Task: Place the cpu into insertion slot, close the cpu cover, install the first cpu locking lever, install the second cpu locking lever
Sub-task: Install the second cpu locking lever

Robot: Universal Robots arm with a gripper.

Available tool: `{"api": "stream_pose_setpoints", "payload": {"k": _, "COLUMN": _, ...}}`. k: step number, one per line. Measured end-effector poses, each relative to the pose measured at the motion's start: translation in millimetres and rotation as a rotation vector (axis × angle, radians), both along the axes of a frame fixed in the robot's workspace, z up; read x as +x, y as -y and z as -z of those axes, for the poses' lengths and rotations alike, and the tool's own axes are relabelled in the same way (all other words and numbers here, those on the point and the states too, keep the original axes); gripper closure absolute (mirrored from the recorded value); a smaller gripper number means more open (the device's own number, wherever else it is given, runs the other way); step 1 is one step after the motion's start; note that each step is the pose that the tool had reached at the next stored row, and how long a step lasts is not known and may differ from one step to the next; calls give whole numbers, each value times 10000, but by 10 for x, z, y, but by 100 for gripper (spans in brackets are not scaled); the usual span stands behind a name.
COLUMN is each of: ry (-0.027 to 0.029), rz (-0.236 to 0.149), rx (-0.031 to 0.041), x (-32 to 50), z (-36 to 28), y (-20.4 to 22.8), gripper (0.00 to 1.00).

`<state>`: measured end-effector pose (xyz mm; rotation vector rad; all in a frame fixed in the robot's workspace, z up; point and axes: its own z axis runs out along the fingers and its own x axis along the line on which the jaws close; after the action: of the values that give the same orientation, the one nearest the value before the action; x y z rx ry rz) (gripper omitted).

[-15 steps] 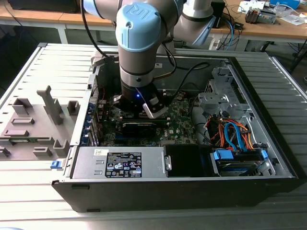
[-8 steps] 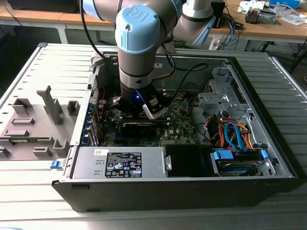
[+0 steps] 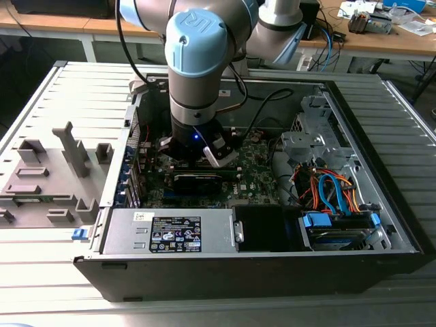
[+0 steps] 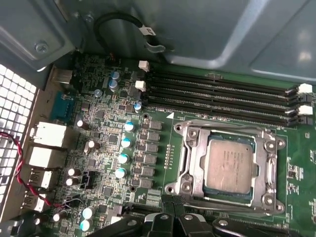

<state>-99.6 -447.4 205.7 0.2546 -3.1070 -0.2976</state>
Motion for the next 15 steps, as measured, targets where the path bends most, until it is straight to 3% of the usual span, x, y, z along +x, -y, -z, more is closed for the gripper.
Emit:
{"api": "stream_pose_setpoints", "payload": {"k": 9, "ry": -2, "rz": -293, "rx": 8, "x": -3, "z": 10, "y": -31, "gripper": 89}}
{"api": "stream_pose_setpoints", "payload": {"k": 12, "ry": -1, "rz": -437, "rx": 57, "x": -2, "z": 13, "y": -62, "gripper": 89}}
{"api": "stream_pose_setpoints", "payload": {"k": 15, "ry": 0, "rz": -505, "rx": 151, "x": -4, "z": 17, "y": -65, "gripper": 89}}
